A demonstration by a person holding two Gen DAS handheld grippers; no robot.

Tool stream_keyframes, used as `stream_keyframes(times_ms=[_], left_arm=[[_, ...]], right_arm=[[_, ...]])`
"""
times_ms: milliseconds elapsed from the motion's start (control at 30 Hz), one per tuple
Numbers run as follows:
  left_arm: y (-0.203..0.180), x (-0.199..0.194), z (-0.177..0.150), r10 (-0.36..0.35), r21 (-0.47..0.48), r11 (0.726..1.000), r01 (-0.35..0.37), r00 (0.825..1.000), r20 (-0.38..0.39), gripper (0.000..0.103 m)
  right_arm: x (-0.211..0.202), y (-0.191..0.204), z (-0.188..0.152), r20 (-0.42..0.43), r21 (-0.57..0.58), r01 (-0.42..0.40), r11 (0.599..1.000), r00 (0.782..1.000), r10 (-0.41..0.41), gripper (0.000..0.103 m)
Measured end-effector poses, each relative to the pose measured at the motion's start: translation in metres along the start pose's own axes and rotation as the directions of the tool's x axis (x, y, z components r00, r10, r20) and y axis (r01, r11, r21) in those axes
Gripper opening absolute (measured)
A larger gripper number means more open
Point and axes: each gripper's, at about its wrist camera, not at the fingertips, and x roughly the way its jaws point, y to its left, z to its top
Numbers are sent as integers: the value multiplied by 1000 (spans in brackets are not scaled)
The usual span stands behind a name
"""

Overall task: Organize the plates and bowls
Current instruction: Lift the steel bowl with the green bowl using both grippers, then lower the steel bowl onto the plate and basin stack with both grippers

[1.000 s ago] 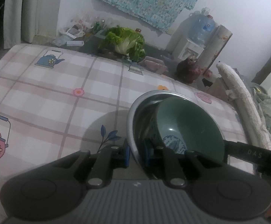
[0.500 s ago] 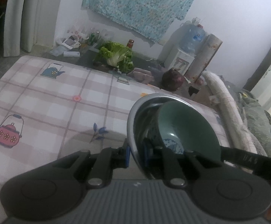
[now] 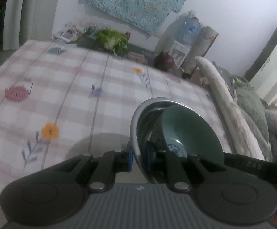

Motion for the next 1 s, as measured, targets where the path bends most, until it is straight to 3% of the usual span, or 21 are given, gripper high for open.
stream_keyframes(times_ms=[333,700,833,867,933,967,1000], left_arm=[[9,1,-39,29,7,1000,-28,997,-66,13],[8,1,-49,44,34,999,-41,996,-82,17],[2,-7,-49,70,86,994,-64,995,-73,22],[0,-11,-49,76,92,993,-70,995,-67,24],[-2,-20,-49,130,121,985,-125,991,-35,53],[-3,-24,-50,141,133,981,-138,990,-13,58],[-2,-30,-50,137,141,981,-137,991,8,63]], right_arm=[[-4,-8,-54,-62,35,18,999,998,-16,11],[-1,-6,-56,-52,-8,44,999,998,-44,13],[-7,-3,-54,-32,-38,66,997,997,-67,18],[-8,-4,-53,-24,-38,66,997,997,-67,19],[-14,-6,-52,-8,-33,57,998,998,-58,20],[-18,-7,-51,1,-27,55,998,998,-55,24],[-22,-8,-51,13,-24,65,998,998,-64,38]])
